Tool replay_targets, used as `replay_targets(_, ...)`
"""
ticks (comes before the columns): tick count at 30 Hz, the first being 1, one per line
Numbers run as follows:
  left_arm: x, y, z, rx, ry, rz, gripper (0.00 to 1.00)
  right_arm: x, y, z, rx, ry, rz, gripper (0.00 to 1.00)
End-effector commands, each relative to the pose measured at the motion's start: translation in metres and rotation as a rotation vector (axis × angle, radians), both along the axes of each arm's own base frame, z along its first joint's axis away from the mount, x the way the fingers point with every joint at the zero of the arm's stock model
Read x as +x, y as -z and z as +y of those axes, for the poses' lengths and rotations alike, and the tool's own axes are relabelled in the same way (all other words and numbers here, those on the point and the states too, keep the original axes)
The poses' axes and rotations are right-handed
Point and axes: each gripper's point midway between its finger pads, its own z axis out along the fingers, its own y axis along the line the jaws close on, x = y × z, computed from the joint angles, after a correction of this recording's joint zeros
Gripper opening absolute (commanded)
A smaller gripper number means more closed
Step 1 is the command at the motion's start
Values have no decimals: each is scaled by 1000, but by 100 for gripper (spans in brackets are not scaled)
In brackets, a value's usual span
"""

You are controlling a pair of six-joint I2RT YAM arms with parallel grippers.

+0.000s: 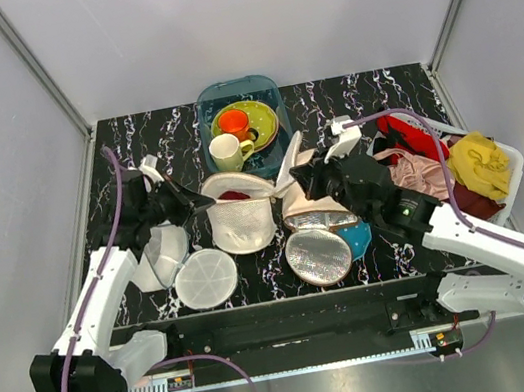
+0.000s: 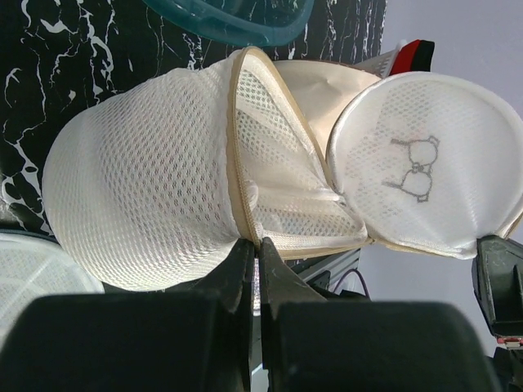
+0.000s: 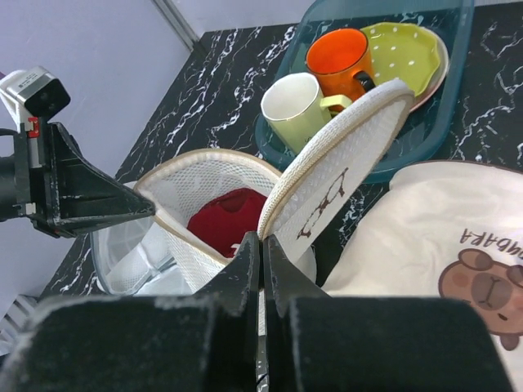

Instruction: Unzip the laundry bag and remove the bra

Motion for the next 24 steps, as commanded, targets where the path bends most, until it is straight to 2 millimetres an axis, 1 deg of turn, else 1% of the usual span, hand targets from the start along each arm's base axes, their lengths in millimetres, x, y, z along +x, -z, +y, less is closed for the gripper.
replay_targets(1, 10, -48, -1, -8, 21, -147, 0, 4, -24, -16, 14, 59, -90, 0)
replay_targets(2, 12, -53, 0, -2, 22, -152, 0, 2, -7, -18, -36, 59, -43, 0)
replay_targets(3, 15, -71, 0, -4, 24, -198, 0, 0, -3, -18, -42, 49, -31, 0)
replay_targets(4, 18, -82, 1, 7, 20, -234, 0, -4, 6, -17, -52, 34, -15, 0)
replay_targets(5, 20, -90, 1, 14, 19, -269, 0, -9, 10, -13, -44, -4, -4, 0)
replay_targets(6, 23, -103, 3, 20, 16, -313, 0, -12, 11, -12, -34, -20, -3, 0)
replay_targets(7, 24, -106, 4, 40, 19, -343, 0, -15, 21, -11, -23, -25, 22, 0)
replay_targets(8, 26, -112, 4, 44, 21, -371, 0, -16, 24, -12, -6, -19, 27, 0)
replay_targets(9, 26, -113, 4, 48, 28, -387, 0, -18, 33, -14, -1, -14, 45, 0)
replay_targets(11, 27, -113, 2, 50, 47, -407, 0, -19, 40, -13, 33, -7, 77, 0)
replay_targets(12, 28, -109, 1, 49, 57, -398, 0, -19, 46, -9, 24, -16, 99, 17)
replay_targets(13, 24, -106, -3, 42, 88, -398, 0, -20, 48, -5, 19, -26, 122, 31)
replay_targets(14, 23, -104, -5, 39, 107, -403, 0, -24, 58, -3, -15, -45, 166, 47)
replay_targets(16, 18, -95, -7, 49, 146, -408, 0, -25, 65, -1, -49, -52, 202, 71)
replay_targets(18, 17, -86, -6, 73, 155, -397, 0, -25, 60, -3, -52, -52, 186, 76)
replay_targets(20, 14, -76, -4, 83, 156, -372, 0, -22, 50, -7, -65, -40, 149, 77)
replay_targets(21, 13, -73, -5, 83, 162, -367, 0, -20, 34, -6, -54, -43, 119, 77)
replay_targets(23, 10, -70, -5, 81, 166, -363, 0, -16, 22, -4, -82, -51, 89, 75)
replay_targets(24, 9, -68, -5, 80, 168, -358, 0, -13, 5, -1, -64, -52, 64, 74)
